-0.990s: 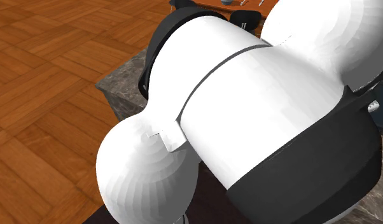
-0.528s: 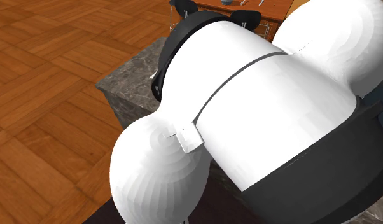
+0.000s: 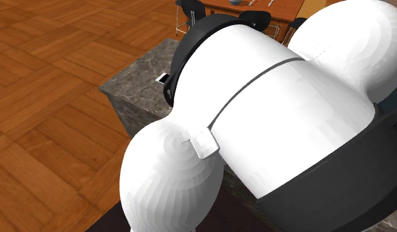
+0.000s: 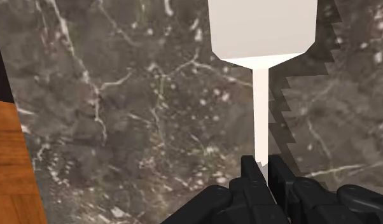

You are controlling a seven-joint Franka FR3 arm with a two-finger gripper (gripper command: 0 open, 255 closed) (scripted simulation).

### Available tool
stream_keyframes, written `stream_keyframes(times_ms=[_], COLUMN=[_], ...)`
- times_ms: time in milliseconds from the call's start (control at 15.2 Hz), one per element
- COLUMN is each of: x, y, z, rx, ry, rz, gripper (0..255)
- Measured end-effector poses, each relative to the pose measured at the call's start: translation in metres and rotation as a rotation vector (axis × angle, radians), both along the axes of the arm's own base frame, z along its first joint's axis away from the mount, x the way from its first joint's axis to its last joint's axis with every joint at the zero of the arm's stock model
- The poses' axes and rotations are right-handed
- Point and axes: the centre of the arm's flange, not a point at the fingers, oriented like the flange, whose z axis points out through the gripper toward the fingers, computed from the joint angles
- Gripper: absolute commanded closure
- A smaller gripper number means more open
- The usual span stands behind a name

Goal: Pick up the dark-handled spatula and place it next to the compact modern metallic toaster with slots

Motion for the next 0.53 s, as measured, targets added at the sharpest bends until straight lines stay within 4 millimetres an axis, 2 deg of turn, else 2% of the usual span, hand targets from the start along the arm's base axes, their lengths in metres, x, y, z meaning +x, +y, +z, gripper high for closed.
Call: stream_keyframes(times_ms=[66,462,528], x=[0.0,0.0,-0.0005], y=[0.0,0.0,-0.0002], z=[0.0,0.0,0.0052], rx=[0.0,0.0,0.0], ry=[0.0,0.0,0.0], rz=[0.0,0.0,0.0], gripper=[0,0,0])
